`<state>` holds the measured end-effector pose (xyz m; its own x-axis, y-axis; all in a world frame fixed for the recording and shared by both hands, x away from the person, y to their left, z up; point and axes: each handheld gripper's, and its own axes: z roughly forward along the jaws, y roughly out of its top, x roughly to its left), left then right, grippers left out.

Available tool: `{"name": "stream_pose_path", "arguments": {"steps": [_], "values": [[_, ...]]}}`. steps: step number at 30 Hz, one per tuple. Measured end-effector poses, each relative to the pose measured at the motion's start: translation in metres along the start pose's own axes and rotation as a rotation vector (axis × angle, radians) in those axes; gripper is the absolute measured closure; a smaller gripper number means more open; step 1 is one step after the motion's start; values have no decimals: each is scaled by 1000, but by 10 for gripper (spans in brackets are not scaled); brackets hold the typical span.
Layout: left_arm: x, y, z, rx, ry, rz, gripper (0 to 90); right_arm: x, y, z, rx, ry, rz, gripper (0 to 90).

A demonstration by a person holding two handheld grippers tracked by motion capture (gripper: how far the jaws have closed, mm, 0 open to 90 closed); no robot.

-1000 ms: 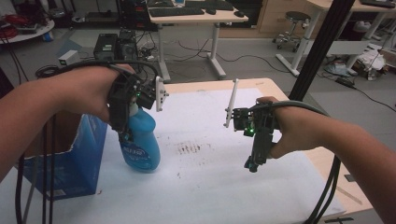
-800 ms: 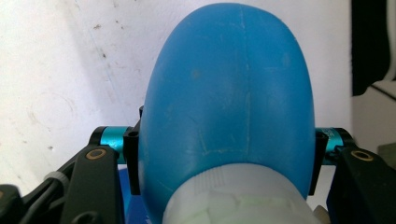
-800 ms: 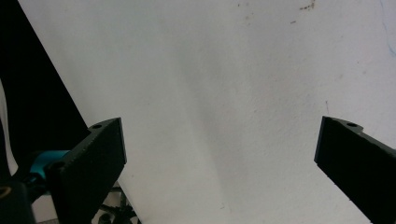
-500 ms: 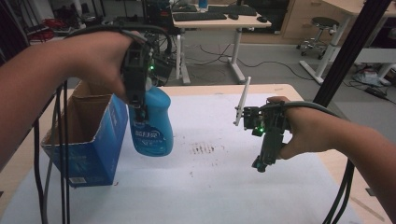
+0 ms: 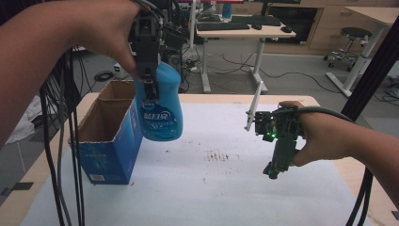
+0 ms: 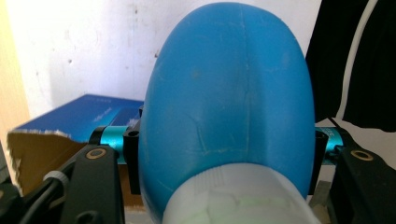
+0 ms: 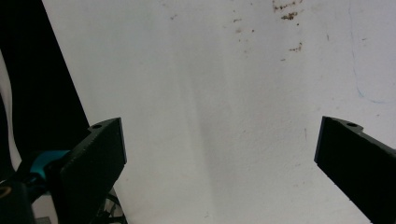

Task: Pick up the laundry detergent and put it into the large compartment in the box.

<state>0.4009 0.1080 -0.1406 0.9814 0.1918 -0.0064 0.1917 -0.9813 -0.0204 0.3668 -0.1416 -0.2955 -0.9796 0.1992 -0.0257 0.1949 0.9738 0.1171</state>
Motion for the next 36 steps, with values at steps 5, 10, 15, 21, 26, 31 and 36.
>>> {"name": "stream_pose_path", "arguments": {"steps": [5,10,15,21,26,31,36], "values": [[8,-16,-17,-22,-36,-130,386,1,1,-3,-5,-4,-19,11],[16,-37,-33,-53,-72,-278,386,3,3,-5,0,1,-31,11],[21,-56,-41,-48,-46,-425,386,4,7,-5,2,-1,-45,11],[28,-81,-41,-5,-35,-587,385,8,13,-8,13,-3,-61,11],[33,-100,-40,30,-13,-750,385,9,19,-5,20,2,-84,11],[37,-118,-39,12,-31,-935,386,9,23,-4,17,5,-93,11],[40,-130,-35,-23,-49,-1036,386,8,24,-3,17,6,-102,11]]}}
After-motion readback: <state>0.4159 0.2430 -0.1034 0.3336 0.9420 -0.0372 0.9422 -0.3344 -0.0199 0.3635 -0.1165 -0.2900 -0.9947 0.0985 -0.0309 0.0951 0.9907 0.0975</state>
